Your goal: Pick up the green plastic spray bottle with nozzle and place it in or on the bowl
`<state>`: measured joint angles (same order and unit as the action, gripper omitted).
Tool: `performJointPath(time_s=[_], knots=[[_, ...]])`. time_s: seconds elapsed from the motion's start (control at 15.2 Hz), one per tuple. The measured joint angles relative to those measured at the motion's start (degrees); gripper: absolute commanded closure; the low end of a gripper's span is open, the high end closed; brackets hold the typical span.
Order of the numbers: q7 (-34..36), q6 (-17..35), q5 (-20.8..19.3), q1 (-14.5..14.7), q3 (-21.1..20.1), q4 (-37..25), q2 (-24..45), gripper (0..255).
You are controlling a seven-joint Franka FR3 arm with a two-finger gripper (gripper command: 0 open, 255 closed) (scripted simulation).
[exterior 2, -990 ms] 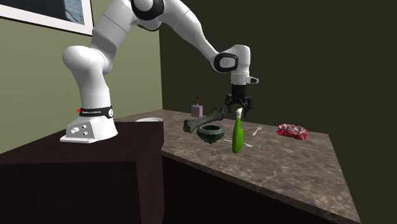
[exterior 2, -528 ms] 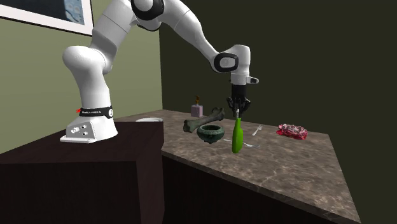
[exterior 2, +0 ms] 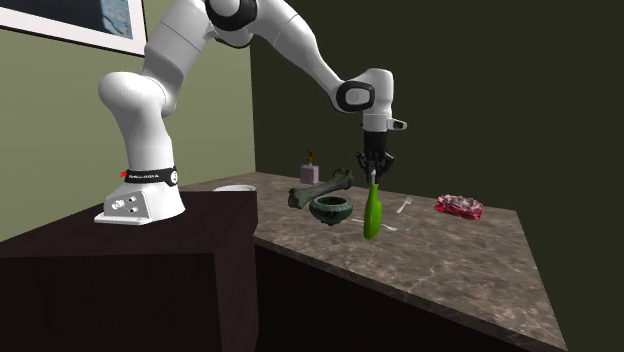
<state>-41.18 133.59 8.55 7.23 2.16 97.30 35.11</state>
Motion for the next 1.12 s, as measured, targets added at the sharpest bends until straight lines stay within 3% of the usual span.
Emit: performJointPath(time_s=[1.12], knots=[[1.2, -9.6, -1.0, 0.2, 0.6, -2.5, -7.1, 255]])
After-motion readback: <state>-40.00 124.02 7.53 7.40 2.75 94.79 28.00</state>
